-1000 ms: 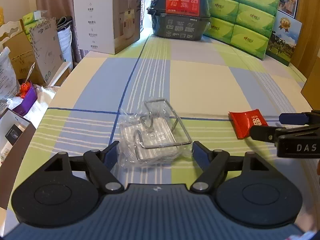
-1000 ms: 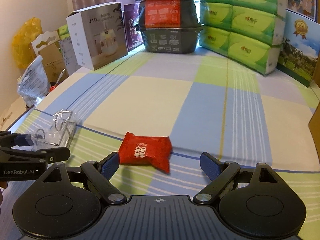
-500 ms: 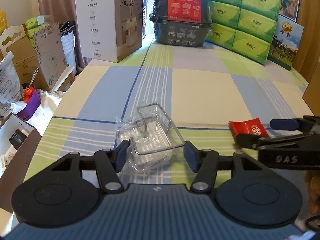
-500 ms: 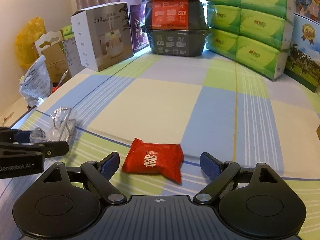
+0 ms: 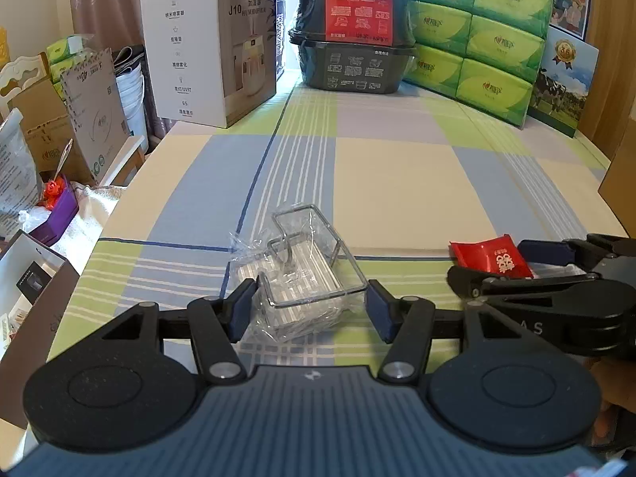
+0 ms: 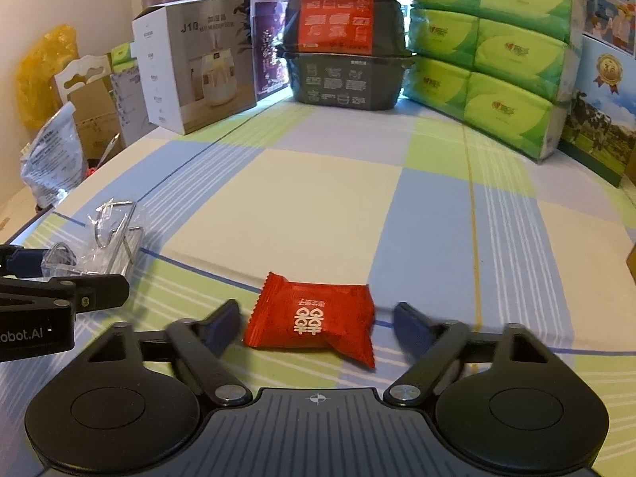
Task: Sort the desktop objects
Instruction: 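Close the left tool on the wire rack while the right grasps the red packet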
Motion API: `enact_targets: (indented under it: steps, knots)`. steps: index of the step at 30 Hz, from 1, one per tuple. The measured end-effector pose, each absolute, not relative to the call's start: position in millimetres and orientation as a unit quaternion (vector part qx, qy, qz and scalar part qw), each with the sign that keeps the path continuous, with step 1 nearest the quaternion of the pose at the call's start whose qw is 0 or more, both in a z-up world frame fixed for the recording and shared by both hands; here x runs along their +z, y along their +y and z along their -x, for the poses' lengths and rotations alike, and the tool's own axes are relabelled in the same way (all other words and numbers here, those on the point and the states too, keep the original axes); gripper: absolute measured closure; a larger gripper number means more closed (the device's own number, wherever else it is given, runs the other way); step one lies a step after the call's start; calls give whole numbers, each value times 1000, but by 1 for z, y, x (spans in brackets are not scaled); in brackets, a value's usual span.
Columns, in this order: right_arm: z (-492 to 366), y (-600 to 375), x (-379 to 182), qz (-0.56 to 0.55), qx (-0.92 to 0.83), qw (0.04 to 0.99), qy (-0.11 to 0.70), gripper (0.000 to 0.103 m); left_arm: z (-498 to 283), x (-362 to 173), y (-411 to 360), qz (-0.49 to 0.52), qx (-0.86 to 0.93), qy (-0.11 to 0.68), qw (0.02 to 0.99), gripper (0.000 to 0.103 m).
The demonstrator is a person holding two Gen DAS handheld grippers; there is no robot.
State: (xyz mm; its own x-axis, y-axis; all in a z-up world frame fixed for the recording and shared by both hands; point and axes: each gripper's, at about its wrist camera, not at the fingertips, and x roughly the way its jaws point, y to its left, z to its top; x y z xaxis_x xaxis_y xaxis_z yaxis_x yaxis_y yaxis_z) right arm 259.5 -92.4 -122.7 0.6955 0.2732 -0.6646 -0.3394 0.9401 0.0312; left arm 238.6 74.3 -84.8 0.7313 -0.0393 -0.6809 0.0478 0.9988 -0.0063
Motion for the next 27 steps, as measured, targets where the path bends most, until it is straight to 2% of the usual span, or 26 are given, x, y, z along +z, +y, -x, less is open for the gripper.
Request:
enact_targets:
  steps: [1,5,7,10,27]
  knots:
    - [-259,-93,-122,46,166,919,354,38,-239,-85,74,-6,-24,365,931,49]
    - [-259,-95,-120,44,161,920,355,45,-238,-83,73,-6,-27,362,932,49]
    - [-259,-95,-119,43,161,920,355,53,-238,-82,72,-5,-26,360,932,49]
    - [-259,-97,-118,42,159,920,357,59,-238,-80,71,-2,-29,358,933,49]
    - [-240,-125,-82,-4,135,925,354,60,-215,-55,55,17,-54,338,940,49]
